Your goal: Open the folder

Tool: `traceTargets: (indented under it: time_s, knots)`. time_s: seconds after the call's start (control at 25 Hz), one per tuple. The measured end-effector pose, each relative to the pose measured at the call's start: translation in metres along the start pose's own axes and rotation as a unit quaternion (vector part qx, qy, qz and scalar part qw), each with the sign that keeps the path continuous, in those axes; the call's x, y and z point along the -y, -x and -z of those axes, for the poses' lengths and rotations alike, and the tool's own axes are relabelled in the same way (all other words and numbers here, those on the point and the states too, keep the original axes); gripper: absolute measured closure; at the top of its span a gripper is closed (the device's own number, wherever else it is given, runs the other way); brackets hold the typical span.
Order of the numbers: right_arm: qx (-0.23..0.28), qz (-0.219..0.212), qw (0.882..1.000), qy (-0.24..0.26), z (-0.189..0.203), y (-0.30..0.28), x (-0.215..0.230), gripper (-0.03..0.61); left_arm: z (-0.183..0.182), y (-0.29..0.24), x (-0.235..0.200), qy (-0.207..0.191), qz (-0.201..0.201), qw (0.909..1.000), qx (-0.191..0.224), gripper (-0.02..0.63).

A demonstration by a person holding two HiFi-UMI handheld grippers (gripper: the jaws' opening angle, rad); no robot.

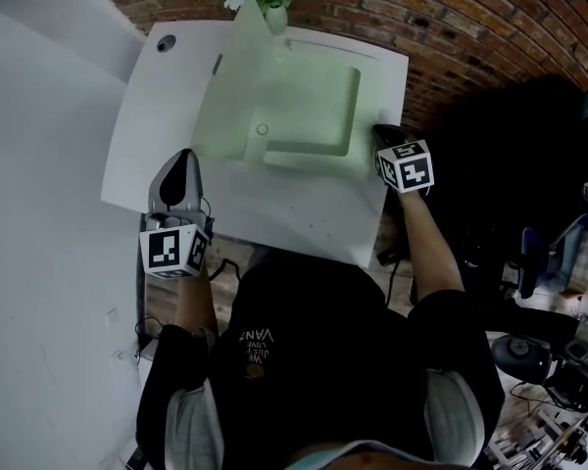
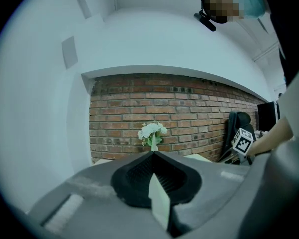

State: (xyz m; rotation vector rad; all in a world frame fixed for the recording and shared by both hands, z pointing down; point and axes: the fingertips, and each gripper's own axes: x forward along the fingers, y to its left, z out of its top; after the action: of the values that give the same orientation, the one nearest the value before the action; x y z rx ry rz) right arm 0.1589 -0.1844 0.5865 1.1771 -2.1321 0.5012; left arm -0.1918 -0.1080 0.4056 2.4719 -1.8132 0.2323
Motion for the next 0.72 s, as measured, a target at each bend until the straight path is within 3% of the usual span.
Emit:
traceTargets:
  time_s: [0.72]
  knots:
    - [0.002, -0.006, 1.000, -0.004, -0.005, -0.005, -0.002, 0.580, 0.034, 0.008, -0.071, 0.040, -0.071, 0.9959, -0.040, 0.611]
